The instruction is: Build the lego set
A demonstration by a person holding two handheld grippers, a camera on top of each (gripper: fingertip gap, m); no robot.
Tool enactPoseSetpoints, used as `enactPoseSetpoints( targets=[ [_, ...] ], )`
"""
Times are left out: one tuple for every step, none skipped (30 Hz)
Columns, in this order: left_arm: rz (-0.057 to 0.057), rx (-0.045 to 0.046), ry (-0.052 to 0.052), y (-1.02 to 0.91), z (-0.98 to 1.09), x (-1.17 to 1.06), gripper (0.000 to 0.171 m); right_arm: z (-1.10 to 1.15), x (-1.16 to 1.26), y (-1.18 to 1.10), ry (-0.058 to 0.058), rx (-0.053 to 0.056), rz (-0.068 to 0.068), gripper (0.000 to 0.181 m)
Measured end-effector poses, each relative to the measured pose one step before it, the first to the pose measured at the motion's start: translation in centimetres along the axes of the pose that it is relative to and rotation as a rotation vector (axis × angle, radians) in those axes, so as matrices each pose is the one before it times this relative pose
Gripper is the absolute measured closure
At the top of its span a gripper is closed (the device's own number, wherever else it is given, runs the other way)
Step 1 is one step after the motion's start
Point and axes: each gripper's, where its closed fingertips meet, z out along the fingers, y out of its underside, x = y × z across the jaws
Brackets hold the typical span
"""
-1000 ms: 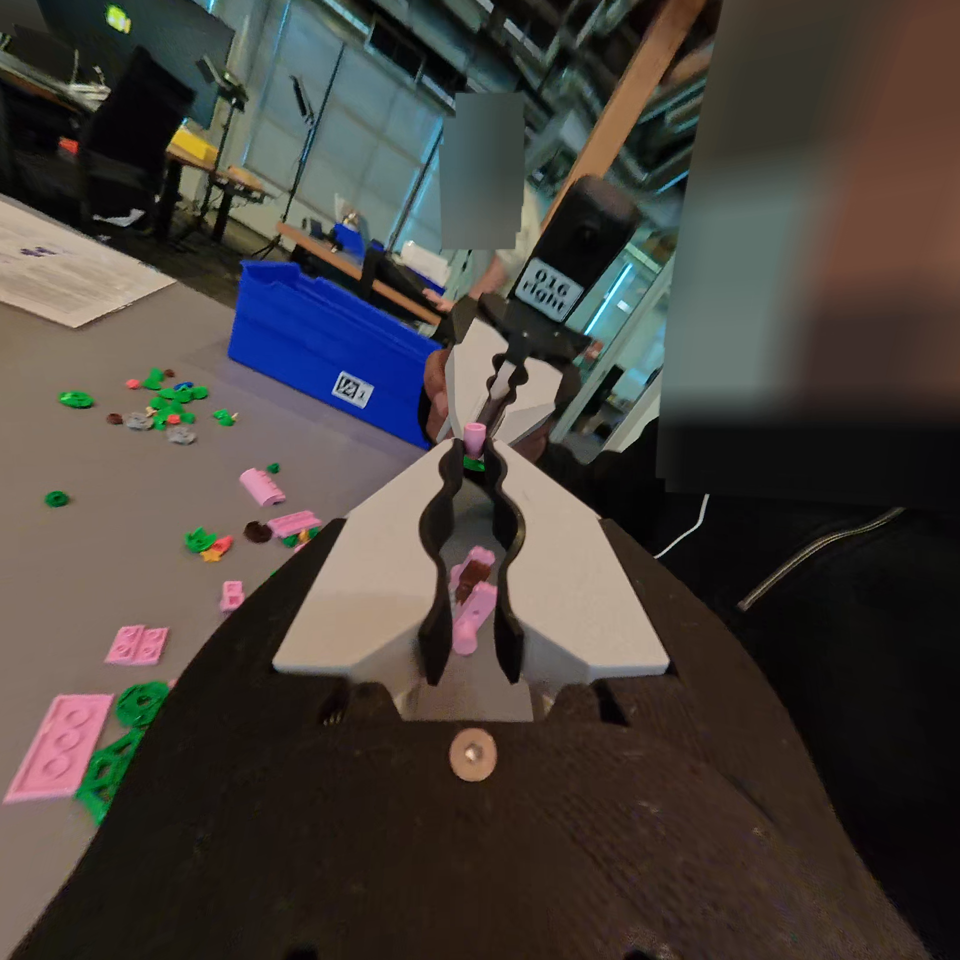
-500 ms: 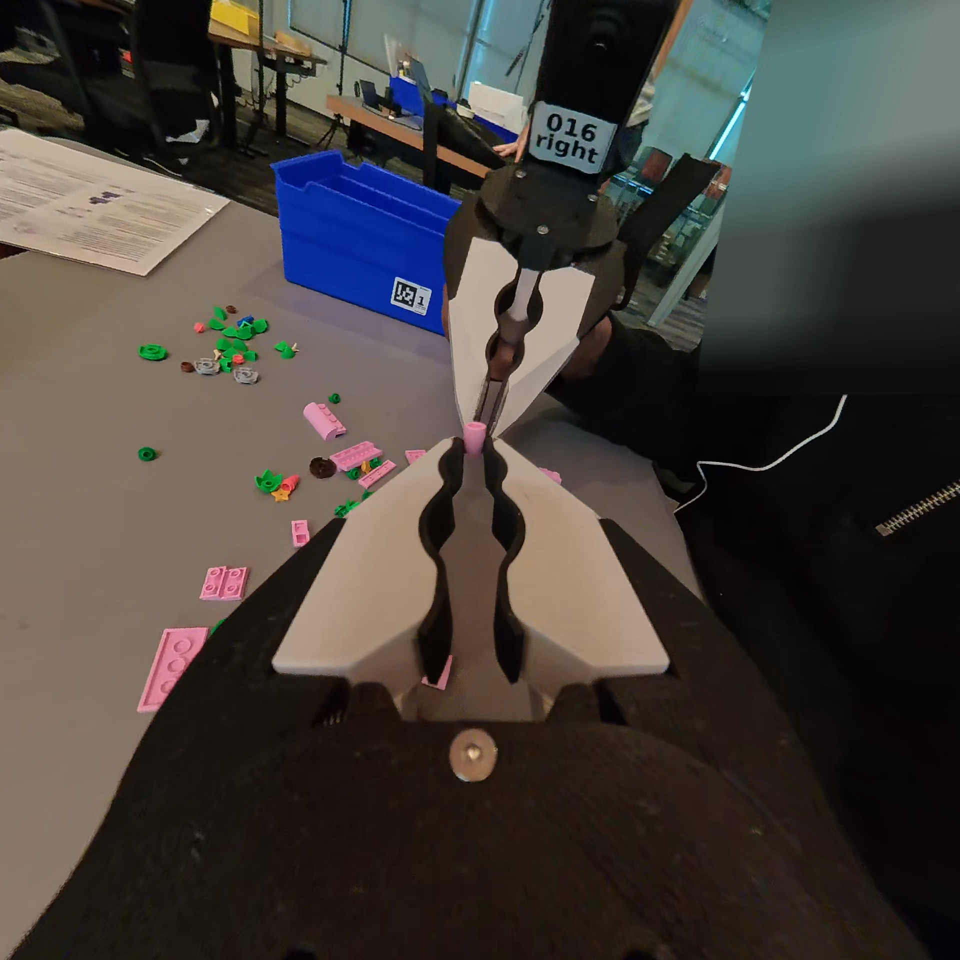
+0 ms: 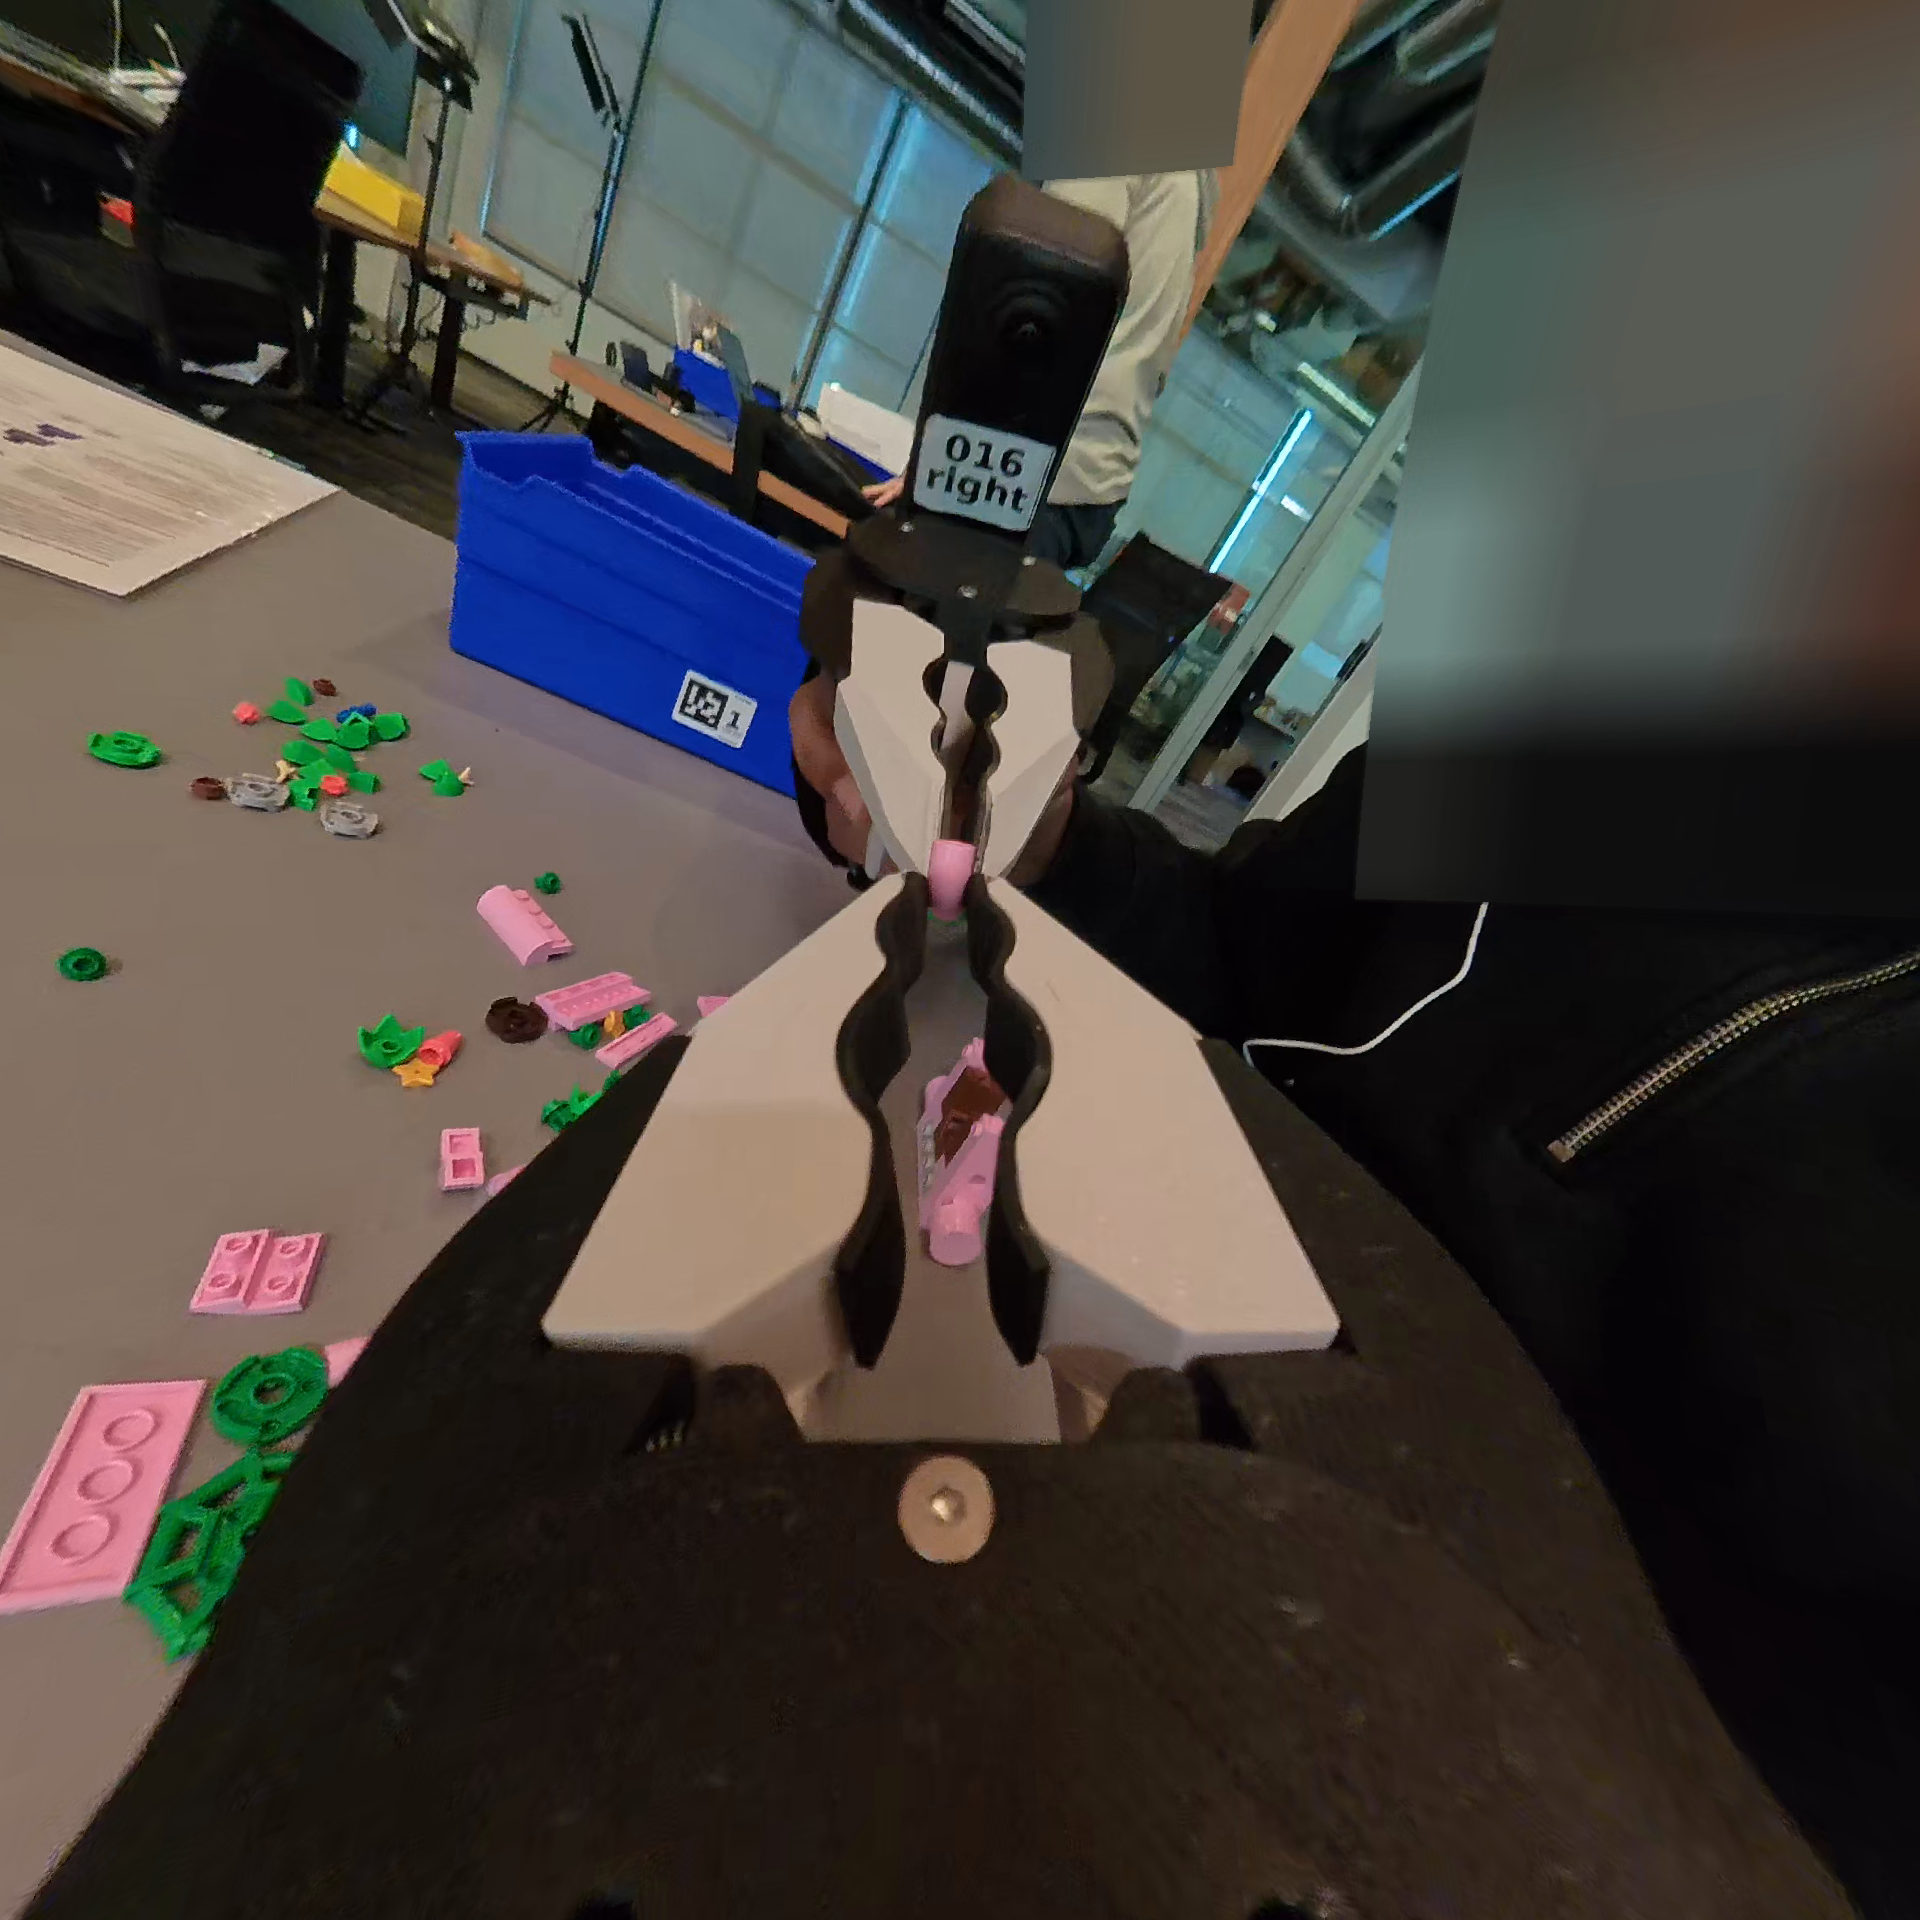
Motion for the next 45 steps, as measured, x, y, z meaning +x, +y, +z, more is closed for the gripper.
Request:
enactPoseSetpoints(
  targets=[
    [-0.0059, 0.01455, -0.0011, -0.122, 0.009, -0.063, 0.166, -0.002, 0.071, -0.075, 0.0014, 0.0091, 0.0038, 0.18],
    [0.0067, 0.0082, -0.0148, -0.048, 0.017, -0.186, 0.166, 0.024, 0.163, 0.039, 0.0094, 0.0007, 0.0013, 0.18],
    [0.0113, 0.00227, -0.0159, 0.0, 0.013, -0.154, 0.166, 0.03, 0.187, 0.077, 0.0139, -0.0028, -0.0048, 0.18],
    [0.0066, 0.00397, -0.0071, -0.065, 0.004, -0.029, 0.166, 0.032, 0.083, 0.011, 0.0081, 0.0004, -0.0048, 0.18],
    [-0.0004, 0.01133, 0.0012, -0.186, -0.013, 0.07, 0.166, -0.005, -0.008, -0.162, 0.0023, 0.0117, -0.0007, 0.18],
    [-0.0057, 0.0103, 0.0027, -0.147, -0.014, 0.066, 0.166, -0.013, -0.031, -0.181, -0.0018, 0.0139, 0.0031, 0.18],
    [-0.0041, 0.00731, -0.0001, -0.089, -0.007, -0.001, 0.166, -0.03, 0.02, -0.13, 0.0, 0.0104, 0.0024, 0.18],
    [-0.0035, 0.00651, 0.0006, -0.065, -0.017, -0.012, 0.166, -0.031, 0.032, -0.117, 0.0012, 0.0103, 0.0019, 0.18],
    [-0.0057, 0.0055, 0.0024, -0.058, -0.022, -0.004, 0.166, 0.014, 0.03, -0.075, -0.0012, 0.0084, 0.0055, 0.18],
    [-0.0037, 0.00588, -0.0012, -0.054, -0.025, -0.05, 0.166, 0.027, 0.038, -0.045, -0.0012, 0.0085, 0.0085, 0.18],
    [0.0001, 0.00638, -0.0031, -0.058, -0.015, -0.036, 0.166, 0.015, 0.045, -0.052, -0.0011, 0.0106, 0.0092, 0.18],
    [0.0033, 0.00763, -0.0078, -0.1, -0.012, -0.062, 0.166, 0.011, 0.08, -0.09, -0.0002, 0.0141, 0.0138, 0.18],
    [0.0048, 0.0046, -0.0068, -0.075, -0.007, -0.032, 0.166, 0.018, 0.064, -0.077, -0.0022, 0.0131, 0.0151, 0.18],
    [0.0085, -0.0007, -0.016, -0.003, 0.006, -0.138, 0.166, 0.025, 0.097, 0.038, 0.0023, 0.004, 0.0074, 0.18],
    [0.0173, -0.00582, -0.0229, 0.068, 0.012, -0.216, 0.166, 0.049, 0.192, 0.113, 0.0145, -0.0032, -0.007, 0.18],
    [0.0154, -0.00806, -0.0187, 0.069, 0.011, -0.155, 0.165, 0.047, 0.168, 0.132, 0.0171, -0.0078, -0.0124, 0.18],
    [0.0133, -0.00492, -0.0164, 0.013, -0.003, -0.12, 0.165, 0.048, 0.121, 0.073, 0.0136, -0.0057, -0.0075, 0.18],
    [0.011, 0.00048, -0.0147, -0.051, 0.0, -0.093, 0.165, 0.015, 0.117, -0.023, 0.0124, 0.0016, -0.0044, 0.18],
    [0.0053, 0.00155, -0.0119, -0.047, 0.015, -0.092, 0.165, 0.008, 0.089, -0.048, 0.0088, 0.0045, -0.0013, 0.18],
    [-0.0001, 0.00034, -0.0077, -0.005, 0.005, -0.084, 0.165, 0.013, 0.097, -0.001, 0.0086, 0.0031, -0.0023, 0.18],
    [-0.0006, -0.00023, -0.0101, 0.026, -0.005, -0.158, 0.165, 0.02, 0.111, 0.029, 0.0117, 0.0001, -0.0075, 0.181],
    [0.0062, -0.00207, -0.0146, 0.04, 0.001, -0.178, 0.165, 0.027, 0.169, 0.032, 0.0189, -0.0008, -0.0118, 0.18],
    [0.0048, -0.00606, -0.0108, 0.056, 0.002, -0.131, 0.165, 0.059, 0.114, 0.099, 0.017, -0.0069, -0.014, 0.181],
    [0.0006, 0.00033, -0.007, -0.027, -0.028, -0.101, 0.165, 0.02, 0.089, -0.007, 0.0159, -0.0006, -0.0141, 0.181],
    [-0.0037, 0.00402, -0.0035, -0.078, -0.023, -0.042, 0.165, 0.005, 0.048, -0.089, 0.0118, 0.0053, -0.0088, 0.181],
    [-0.0051, 0.00255, -0.0025, -0.025, -0.006, -0.046, 0.165, 0.029, 0.039, -0.02, 0.0065, 0.002, -0.0027, 0.181],
    [-0.0042, 0.00026, -0.0014, 0.012, -0.014, -0.074, 0.165, 0.046, 0.049, 0.033, -0.0004, 0.0004, 0.0052, 0.181],
    [-0.0128, 0.0047, 0.0064, -0.035, -0.043, -0.053, 0.165, 0.026, 0.049, -0.004, -0.0064, 0.0065, 0.0142, 0.181],
    [-0.0258, 0.01128, 0.0171, -0.111, -0.076, 0.013, 0.165, 0.011, 0.002, -0.138, -0.011, 0.0186, 0.019, 0.18],
    [-0.026, 0.00901, 0.018, -0.077, -0.071, 0.008, 0.165, 0.016, -0.027, -0.133, -0.0122, 0.0193, 0.0183, 0.18],
    [-0.02, 0.00522, 0.0107, -0.024, -0.043, -0.042, 0.165, 0.03, 0.005, -0.034, -0.0074, 0.0103, 0.01, 0.179],
    [-0.0119, 0.00355, 0.0048, -0.001, -0.023, -0.058, 0.166, 0.013, 0.068, -0.017, 0.0017, 0.0063, -0.0033, 0.179],
    [-0.007, 0.00419, 0.0046, -0.04, -0.005, 0.012, 0.166, -0.042, 0.089, -0.099, 0.008, 0.01, -0.0145, 0.179],
    [-0.008, 0.00369, 0.0101, -0.05, 0.005, 0.127, 0.166, -0.041, 0.084, -0.099, 0.0096, 0.0064, -0.0152, 0.175],
    [-0.0068, 0.00382, 0.008, -0.06, 0.042, 0.126, 0.166, -0.025, -0.014, -0.055, 0.0018, 0.0007, -0.0115, 0.171],
    [-0.0031, 0.00317, 0.0013, -0.019, 0.054, 0.055, 0.166, -0.01, -0.126, -0.068, -0.0051, 0.0021, -0.0078, 0.17],
    [-0.0023, 0.00103, 0.0018, 0.003, 0.04, 0.061, 0.166, -0.015, -0.091, -0.087, -0.0019, 0.0043, -0.0064, 0.169],
    [-0.0046, 0.0014, 0.0022, 0.002, 0.045, 0.033, 0.166, -0.011, -0.094, -0.062, -0.0012, 0.0035, -0.0093, 0.168],
    [-0.0092, 0.00748, 0.0027, -0.078, -0.005, 0.008, 0.166, -0.009, -0.112, -0.062, 0.0, 0.0044, -0.0176, 0.167],
    [-0.0179, 0.0142, 0.0066, -0.161, -0.038, 0.015, 0.166, -0.03, -0.011, -0.086, 0.0104, 0.0061, -0.0265, 0.167],
    [-0.027, 0.02002, 0.0108, -0.209, -0.075, 0.017, 0.166, -0.067, 0.024, -0.1, 0.0146, 0.0055, -0.0325, 0.168],
    [-0.0325, 0.02254, 0.0142, -0.232, -0.071, 0.022, 0.166, -0.072, -0.007, -0.087, 0.0142, 0.0038, -0.0354, 0.171],
    [-0.0333, 0.02083, 0.0147, -0.168, -0.053, -0.003, 0.166, -0.076, 0.069, -0.053, 0.0183, 0.0007, -0.033, 0.174],
    [-0.029, 0.01472, 0.0126, -0.081, -0.013, -0.023, 0.166, -0.052, -0.006, -0.09, 0.0122, 0.0008, -0.0282, 0.175],
    [-0.0214, 0.00952, 0.0107, -0.026, 0.022, 0.001, 0.165, -0.024, -0.079, -0.122, 0.006, 0.0018, -0.0219, 0.176]
  ],
)
